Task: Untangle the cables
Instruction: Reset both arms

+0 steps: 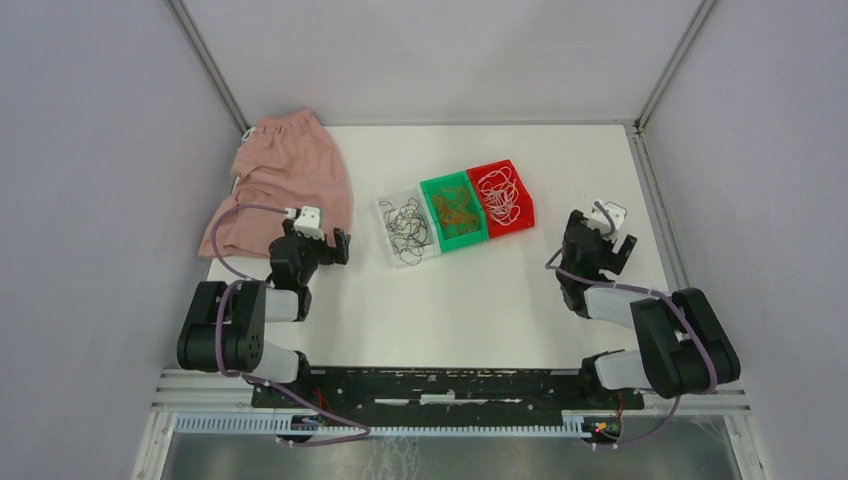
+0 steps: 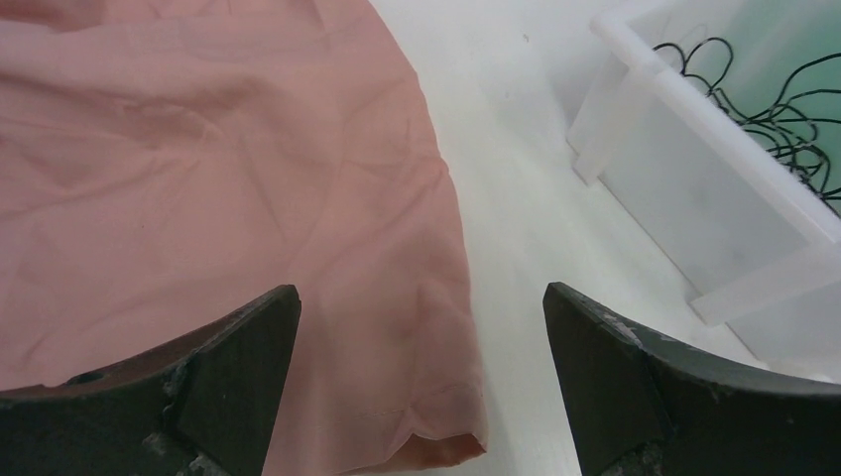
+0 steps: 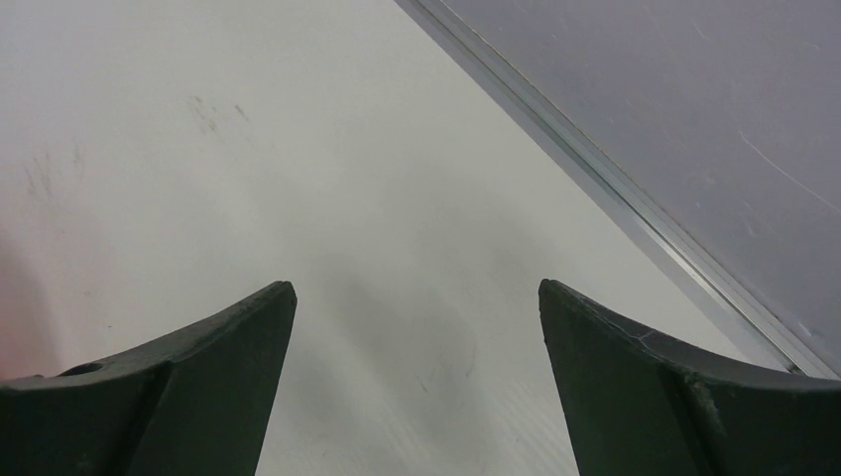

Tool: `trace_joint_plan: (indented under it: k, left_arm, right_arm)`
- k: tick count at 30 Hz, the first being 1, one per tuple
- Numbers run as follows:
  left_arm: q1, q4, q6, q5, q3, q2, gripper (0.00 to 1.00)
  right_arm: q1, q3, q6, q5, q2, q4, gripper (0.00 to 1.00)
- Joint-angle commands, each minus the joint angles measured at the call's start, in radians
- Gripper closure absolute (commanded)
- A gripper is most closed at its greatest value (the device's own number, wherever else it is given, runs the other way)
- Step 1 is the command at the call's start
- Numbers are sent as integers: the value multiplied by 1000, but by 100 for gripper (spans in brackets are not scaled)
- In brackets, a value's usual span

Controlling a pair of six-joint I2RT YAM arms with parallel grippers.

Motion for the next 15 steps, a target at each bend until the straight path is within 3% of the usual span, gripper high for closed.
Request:
trace_joint_plan:
  k: [1,2,4,8,10,11,13,15]
  left_arm:
    - [13,155,-10,-56,17,49,1]
    - [13,172,-6,-58,3,48,0]
    - [13,417,-21,-57,-91,106,1]
    - [10,326,-21,-82,-60,90,1]
    - [11,250,-25,-95,-25,84,1]
    - [10,242,-23,-97,-26,82,1]
    - [10,277,-30,-97,-35,88,1]
    - [10,254,-26,-99,-28,82,1]
  right_arm:
    - [2,-67,-131,-90,121,408,1]
    - [5,-62,-169,-139,133,433,0]
    - [7,-48,-208,-302,125,362,1]
    - [0,-105,-227,-397,154,486,1]
    - [-16,-110,-249,-422,240,625,1]
    - [-16,-107,-249,-416,246,620,1]
    - [-23,-46,-217,-414,198,424,1]
    - [-50,-19,-198,-425,213,387,1]
